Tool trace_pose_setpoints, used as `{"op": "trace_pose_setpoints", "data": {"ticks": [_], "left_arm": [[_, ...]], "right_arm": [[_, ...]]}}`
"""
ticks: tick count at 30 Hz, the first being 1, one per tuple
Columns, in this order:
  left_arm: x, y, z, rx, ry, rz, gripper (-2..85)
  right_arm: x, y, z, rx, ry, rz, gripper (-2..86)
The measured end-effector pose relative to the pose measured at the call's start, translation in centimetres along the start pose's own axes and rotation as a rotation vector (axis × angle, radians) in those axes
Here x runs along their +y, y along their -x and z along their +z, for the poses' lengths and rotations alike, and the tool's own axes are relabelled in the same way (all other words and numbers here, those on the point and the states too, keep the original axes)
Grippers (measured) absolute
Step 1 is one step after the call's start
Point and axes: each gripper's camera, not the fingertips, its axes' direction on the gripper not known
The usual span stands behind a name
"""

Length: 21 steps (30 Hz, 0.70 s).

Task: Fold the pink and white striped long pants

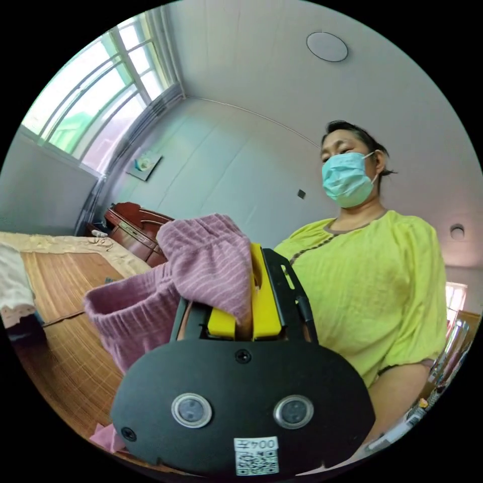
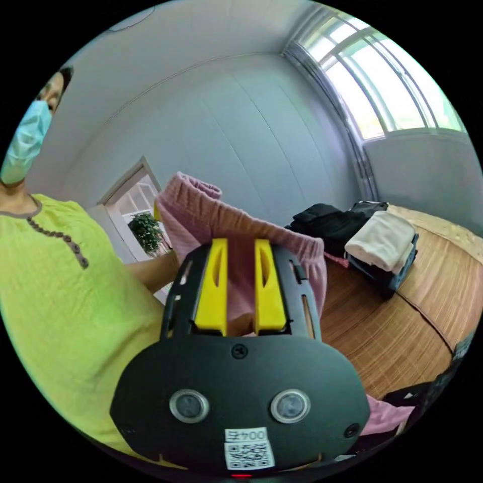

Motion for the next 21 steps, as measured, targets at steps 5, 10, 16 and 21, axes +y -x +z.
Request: {"op": "trace_pose_setpoints", "data": {"ticks": [5, 10, 16, 21], "left_arm": [[-2.2, -1.0, -0.6, 0.182, 0.002, 0.116, 4.6], [-3.2, -2.0, 0.4, 0.295, 0.008, 0.192, 4.5], [-3.8, -3.5, 1.5, 0.419, 0.032, 0.239, 4.6], [-2.9, -4.9, 1.5, 0.41, 0.04, 0.266, 4.6]], "right_arm": [[-1.7, -2.8, -2.2, -0.001, 0.038, -0.021, 16.8], [-1.0, -5.5, -3.9, -0.09, -0.114, 0.049, 19.6], [-1.6, -8.3, 2.4, -0.34, -0.037, 0.085, 22.8], [-0.2, -7.8, 5.4, -0.591, -0.126, 0.104, 22.1]]}}
